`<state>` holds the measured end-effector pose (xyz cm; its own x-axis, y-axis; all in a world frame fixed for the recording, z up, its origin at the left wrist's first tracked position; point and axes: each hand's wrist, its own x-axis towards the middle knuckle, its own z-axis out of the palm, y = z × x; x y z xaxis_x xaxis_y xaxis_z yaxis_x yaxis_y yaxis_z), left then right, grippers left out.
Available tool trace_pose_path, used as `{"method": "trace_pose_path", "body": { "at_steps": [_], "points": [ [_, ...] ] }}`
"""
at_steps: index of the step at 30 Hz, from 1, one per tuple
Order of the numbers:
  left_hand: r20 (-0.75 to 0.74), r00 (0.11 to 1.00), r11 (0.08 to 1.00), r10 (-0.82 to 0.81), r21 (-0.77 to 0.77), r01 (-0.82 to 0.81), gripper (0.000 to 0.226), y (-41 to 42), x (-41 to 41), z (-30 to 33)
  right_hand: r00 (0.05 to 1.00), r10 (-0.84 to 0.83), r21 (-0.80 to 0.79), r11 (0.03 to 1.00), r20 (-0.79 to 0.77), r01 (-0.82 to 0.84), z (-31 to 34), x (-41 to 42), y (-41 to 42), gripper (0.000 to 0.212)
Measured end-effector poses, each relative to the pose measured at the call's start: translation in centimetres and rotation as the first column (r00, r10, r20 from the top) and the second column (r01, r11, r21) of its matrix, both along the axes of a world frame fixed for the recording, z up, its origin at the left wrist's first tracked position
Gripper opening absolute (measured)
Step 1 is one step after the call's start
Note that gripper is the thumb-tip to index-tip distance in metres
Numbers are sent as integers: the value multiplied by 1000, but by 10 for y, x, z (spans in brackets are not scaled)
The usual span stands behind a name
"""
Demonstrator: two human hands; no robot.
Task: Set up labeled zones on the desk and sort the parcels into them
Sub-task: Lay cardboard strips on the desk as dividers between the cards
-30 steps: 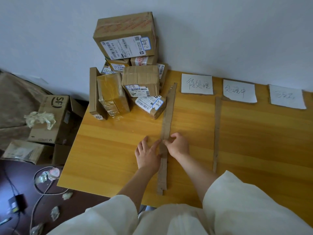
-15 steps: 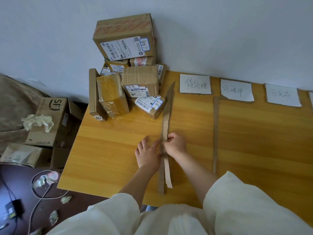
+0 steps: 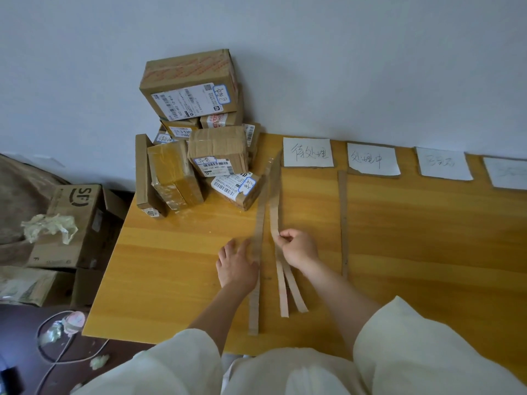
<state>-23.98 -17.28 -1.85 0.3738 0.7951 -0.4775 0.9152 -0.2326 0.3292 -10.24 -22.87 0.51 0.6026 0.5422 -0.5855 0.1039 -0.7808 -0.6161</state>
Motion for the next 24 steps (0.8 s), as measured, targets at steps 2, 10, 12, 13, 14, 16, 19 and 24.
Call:
{"method": "trace_pose_path", "body": {
  "at_steps": [2,10,12,13,14,16,19,24],
  "points": [
    [9,999,999,33,-6,-33,60,-1,2,4,998,-14,29,999,-58,15,0,-2,2,31],
    [72,991,993,116,16,-118,62,-17,16,13,1000,0,159,987,-31,5,19,5,-8,25],
    [115,986,992,122,25,-125,63,-24,23,15,1000,0,190,982,-7,1,29,13,-17,27],
    [133,984,992,118,31,-124,63,-28,27,16,1000,-3,207,978,7,1,33,17,-22,26],
    [148,983,993,109,39,-116,63,-31,32,18,1000,-8,226,974,15,4,37,22,-27,26],
    [175,981,994,81,52,-92,63,-38,41,21,999,-24,264,964,28,16,46,32,-40,24],
    [214,976,995,44,73,-61,63,-47,59,26,998,-50,324,945,41,34,60,48,-63,18],
    [242,969,993,-47,115,20,62,-65,89,31,992,-125,418,902,22,105,84,75,-104,9]
  ]
}}
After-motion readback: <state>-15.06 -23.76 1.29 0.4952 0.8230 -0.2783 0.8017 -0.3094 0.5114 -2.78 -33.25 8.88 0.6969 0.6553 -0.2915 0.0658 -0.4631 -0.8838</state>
